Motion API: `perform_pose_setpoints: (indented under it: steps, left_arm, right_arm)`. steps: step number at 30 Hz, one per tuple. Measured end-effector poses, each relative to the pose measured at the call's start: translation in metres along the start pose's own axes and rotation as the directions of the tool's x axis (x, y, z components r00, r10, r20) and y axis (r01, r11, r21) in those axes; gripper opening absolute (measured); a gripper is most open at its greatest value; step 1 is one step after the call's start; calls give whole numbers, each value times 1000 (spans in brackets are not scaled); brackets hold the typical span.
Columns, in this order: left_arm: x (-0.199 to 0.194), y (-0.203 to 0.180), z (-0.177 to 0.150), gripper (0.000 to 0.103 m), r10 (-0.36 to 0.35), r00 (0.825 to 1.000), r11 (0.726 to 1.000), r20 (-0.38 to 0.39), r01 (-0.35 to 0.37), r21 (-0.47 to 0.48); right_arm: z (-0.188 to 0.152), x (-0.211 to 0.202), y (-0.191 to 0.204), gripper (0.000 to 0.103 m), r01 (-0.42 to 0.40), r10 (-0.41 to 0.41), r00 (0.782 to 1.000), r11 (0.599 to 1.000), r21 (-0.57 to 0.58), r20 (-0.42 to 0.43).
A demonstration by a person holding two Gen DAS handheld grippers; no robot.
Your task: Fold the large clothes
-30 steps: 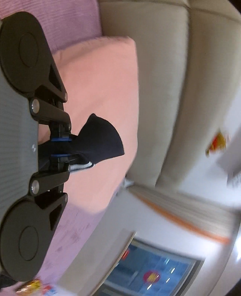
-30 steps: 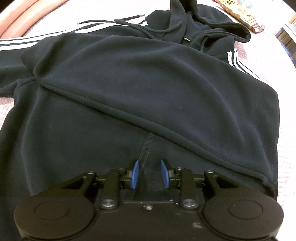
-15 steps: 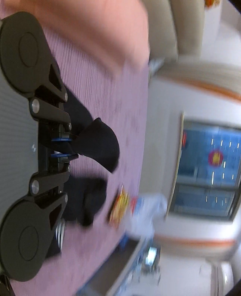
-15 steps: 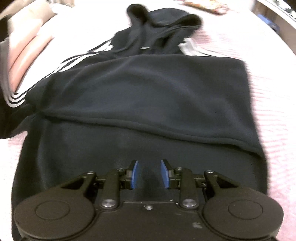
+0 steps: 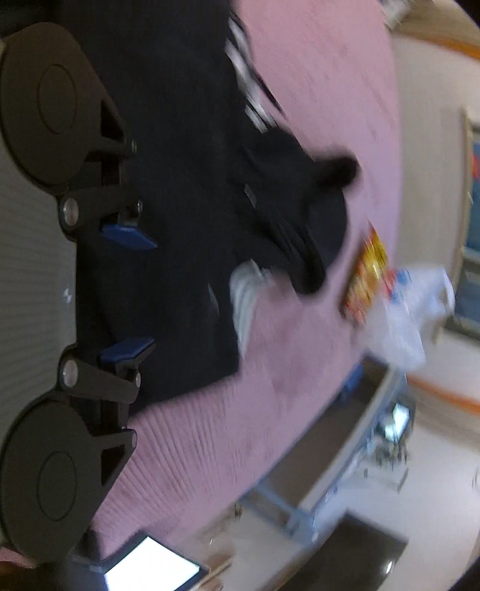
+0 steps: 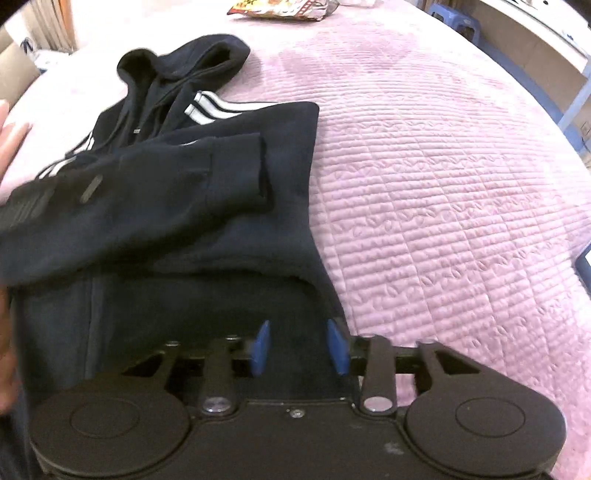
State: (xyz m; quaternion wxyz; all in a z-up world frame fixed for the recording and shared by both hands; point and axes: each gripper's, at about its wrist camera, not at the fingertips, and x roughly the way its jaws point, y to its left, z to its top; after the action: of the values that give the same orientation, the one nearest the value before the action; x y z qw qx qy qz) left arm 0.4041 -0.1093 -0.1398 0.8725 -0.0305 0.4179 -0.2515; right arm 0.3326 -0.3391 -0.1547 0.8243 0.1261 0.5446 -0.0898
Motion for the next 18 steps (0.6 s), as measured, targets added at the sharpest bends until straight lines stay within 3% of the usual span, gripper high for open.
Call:
perform_pose_setpoints:
  steps: [3, 4, 6, 11, 12, 14, 18]
  left_arm:
    - [-20, 49, -8, 58, 129, 991, 989, -22, -130, -70]
    - [-27, 68, -6, 58, 173, 985, 980, -29, -175, -94]
    - [-39, 100, -5, 58, 248, 968, 957, -42, -251, -145]
    - [-54, 147, 7, 58, 332, 943, 915, -21, -327, -237]
    - [-54, 151, 7, 58, 341, 940, 912, -21, -336, -237]
    - [-47, 153, 12, 57, 346, 938, 910, -24, -342, -236]
    - [-28, 151, 25, 56, 368, 930, 911, 4, -360, -200]
  right_arm:
    - [21, 6, 6, 67, -79, 80, 993, 997, -12, 88]
    - [31, 7, 7, 74, -105, 106, 985, 994, -18, 137]
    - [49, 15, 9, 75, -136, 138, 969, 990, -24, 202]
    - [85, 65, 10, 75, -192, 187, 971, 981, 19, 148]
    - [85, 73, 9, 70, -217, 213, 971, 976, 27, 113]
    - [87, 84, 16, 5, -248, 247, 968, 969, 9, 50]
    - [85, 49, 28, 3, -161, 170, 976, 984, -70, 139]
